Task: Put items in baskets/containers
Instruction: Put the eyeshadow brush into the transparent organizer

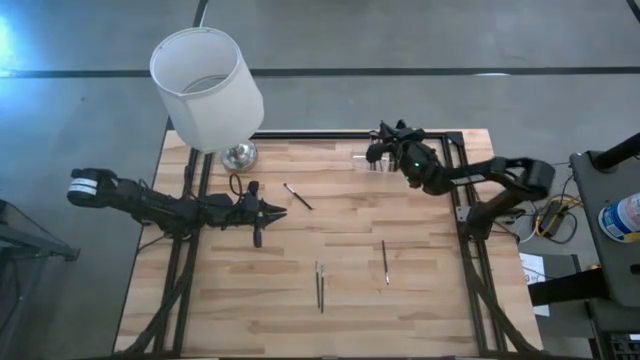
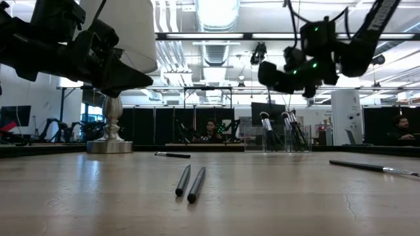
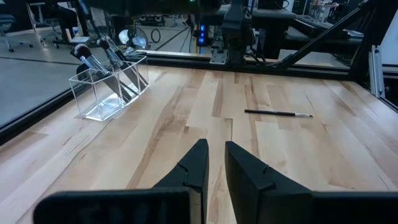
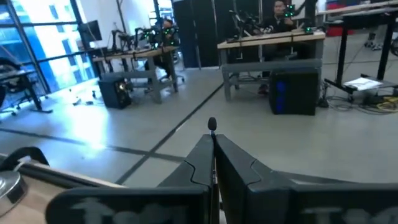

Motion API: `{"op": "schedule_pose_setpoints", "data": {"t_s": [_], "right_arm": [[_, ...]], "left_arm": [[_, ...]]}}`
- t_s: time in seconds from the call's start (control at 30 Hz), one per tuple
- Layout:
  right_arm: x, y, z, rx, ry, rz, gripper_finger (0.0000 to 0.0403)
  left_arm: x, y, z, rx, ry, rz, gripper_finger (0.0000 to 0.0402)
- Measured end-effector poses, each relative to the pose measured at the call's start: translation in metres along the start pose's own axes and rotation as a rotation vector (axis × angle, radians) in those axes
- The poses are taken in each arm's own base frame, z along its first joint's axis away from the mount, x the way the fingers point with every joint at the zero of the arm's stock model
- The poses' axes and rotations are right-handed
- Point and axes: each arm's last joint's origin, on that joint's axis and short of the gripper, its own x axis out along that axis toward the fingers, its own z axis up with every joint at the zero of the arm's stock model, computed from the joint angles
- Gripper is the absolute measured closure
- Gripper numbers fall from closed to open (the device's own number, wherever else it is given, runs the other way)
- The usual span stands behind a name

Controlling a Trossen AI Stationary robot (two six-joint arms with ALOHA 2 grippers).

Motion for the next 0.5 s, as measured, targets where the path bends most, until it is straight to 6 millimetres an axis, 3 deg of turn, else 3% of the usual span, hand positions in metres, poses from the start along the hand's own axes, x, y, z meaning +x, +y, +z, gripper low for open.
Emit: {"op": "schedule_pose_setpoints", "data": {"t_s": [0.27,0.5], "right_arm": [[0.015,0.006,-0.032,-0.018,0.060,-0.004,0.0394],[0.015,0.004,-0.041,-0.003,0.118,-0.024,0.0394]], "left_arm": [[0.000,0.000,-0.001,0.001,0.006,0.001,0.0356],[0.000,0.000,-0.001,-0.004,0.006,0.001,0.0356]]}}
